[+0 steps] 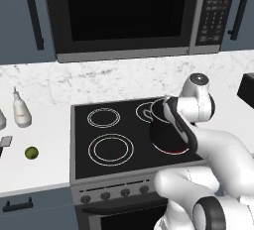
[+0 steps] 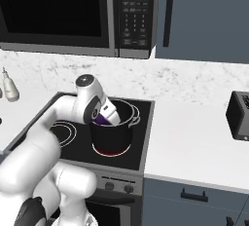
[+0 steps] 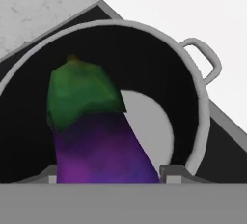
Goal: Put the lime and eggplant in the pot. Retrieve the spatula and lightly stir the vegetables in the pot.
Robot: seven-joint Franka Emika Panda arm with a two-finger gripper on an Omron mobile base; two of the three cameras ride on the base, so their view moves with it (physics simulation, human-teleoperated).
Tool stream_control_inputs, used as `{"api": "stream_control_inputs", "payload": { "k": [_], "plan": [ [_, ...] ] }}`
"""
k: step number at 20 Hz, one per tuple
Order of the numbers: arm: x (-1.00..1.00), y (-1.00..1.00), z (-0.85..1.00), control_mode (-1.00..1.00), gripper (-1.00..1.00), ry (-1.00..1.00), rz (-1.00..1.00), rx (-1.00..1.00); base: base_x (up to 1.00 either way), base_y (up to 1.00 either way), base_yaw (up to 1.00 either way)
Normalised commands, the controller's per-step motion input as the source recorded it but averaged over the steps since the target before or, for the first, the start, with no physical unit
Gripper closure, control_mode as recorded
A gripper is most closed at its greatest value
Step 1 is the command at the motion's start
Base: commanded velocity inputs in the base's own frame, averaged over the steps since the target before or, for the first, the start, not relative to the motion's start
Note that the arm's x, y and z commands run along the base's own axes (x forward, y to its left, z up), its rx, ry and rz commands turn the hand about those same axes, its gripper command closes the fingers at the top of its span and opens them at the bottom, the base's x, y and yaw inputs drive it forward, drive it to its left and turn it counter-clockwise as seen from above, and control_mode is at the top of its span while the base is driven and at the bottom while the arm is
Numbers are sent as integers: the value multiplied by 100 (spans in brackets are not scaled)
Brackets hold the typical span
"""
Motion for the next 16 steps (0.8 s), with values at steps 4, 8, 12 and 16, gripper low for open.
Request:
{"api": "stream_control_inputs", "payload": {
  "k": [4,8,12,16],
  "plan": [
    [15,0,-18,-100,100,0,0,0,0,0,0],
    [4,0,0,-100,100,5,0,0,0,0,0],
    [6,-1,-18,-100,100,6,1,0,0,0,0],
    [15,-9,-25,-100,100,5,7,0,0,0,0]
  ]
}}
